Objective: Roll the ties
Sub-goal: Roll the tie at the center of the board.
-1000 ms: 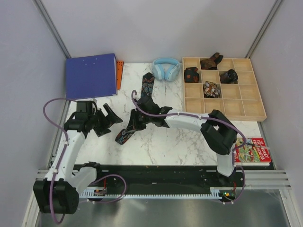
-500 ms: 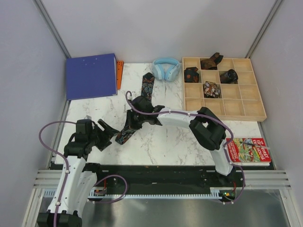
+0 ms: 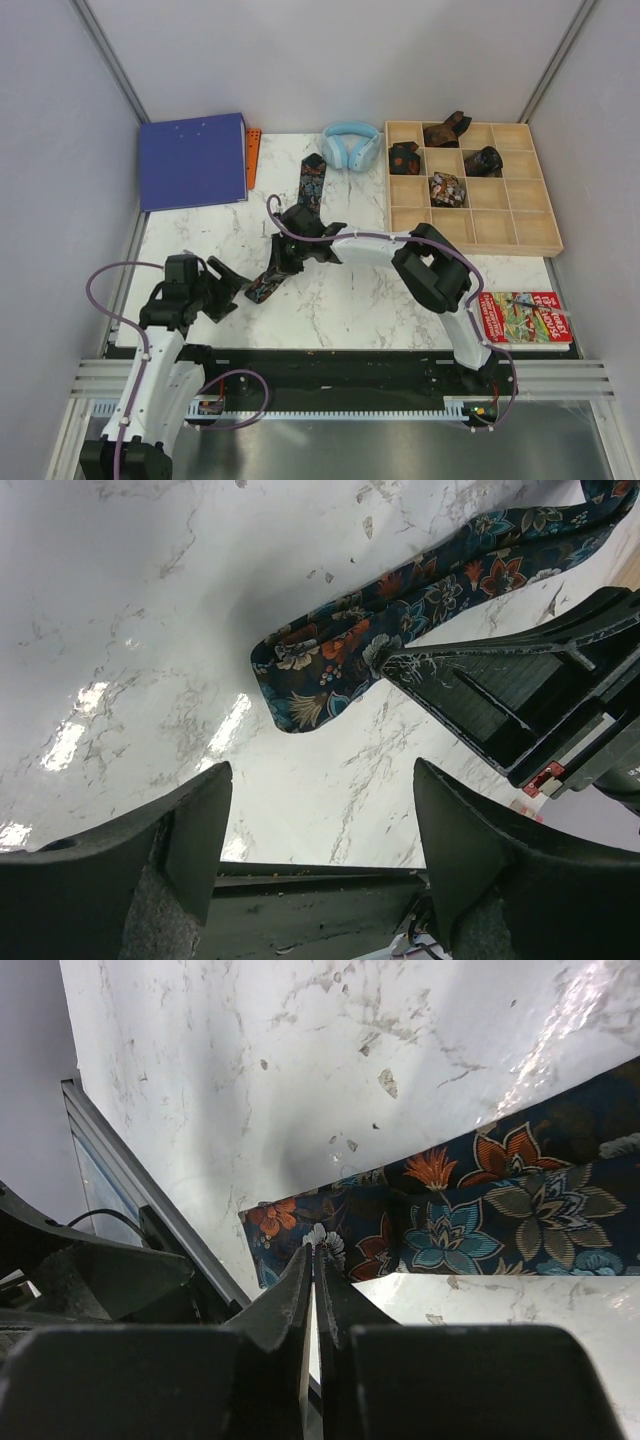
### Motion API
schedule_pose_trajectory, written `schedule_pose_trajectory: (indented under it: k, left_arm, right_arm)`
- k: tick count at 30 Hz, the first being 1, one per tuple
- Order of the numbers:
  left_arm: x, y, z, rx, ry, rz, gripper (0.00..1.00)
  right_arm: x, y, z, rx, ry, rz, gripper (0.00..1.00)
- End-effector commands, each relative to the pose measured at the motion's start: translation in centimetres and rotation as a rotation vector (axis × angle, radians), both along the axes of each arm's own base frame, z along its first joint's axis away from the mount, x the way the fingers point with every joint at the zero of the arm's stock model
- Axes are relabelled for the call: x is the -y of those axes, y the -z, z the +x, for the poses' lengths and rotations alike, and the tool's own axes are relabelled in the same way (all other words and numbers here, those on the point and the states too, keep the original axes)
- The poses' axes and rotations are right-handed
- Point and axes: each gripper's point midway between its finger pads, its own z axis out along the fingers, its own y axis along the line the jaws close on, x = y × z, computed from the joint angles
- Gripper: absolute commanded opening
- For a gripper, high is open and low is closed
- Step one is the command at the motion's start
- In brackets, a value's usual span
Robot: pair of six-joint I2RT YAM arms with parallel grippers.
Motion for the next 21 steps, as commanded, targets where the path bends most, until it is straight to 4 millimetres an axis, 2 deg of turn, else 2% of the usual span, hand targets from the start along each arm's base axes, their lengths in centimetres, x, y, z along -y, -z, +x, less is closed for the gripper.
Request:
schedule_pose_trajectory:
  k: [1, 14, 21]
  left_arm:
    - [0.1, 0.1, 1.2, 0.029, -0.025, -0.022, 0.77]
    - [0.9, 2.7, 2.2, 0.018, -0.006, -0.044, 0.67]
    - [2.0, 2.6, 2.9, 0.043, 0.058, -0.026, 0.66]
  right_arm:
    - [0.4, 1.0, 0.5, 0.006, -0.007, -0.009, 0.1]
    - [1.6, 3.3, 0.3, -0.028, 0.002, -0.022, 0.09]
    - [1.9, 4.0, 0.2, -0.035, 0.001, -0.027, 0.09]
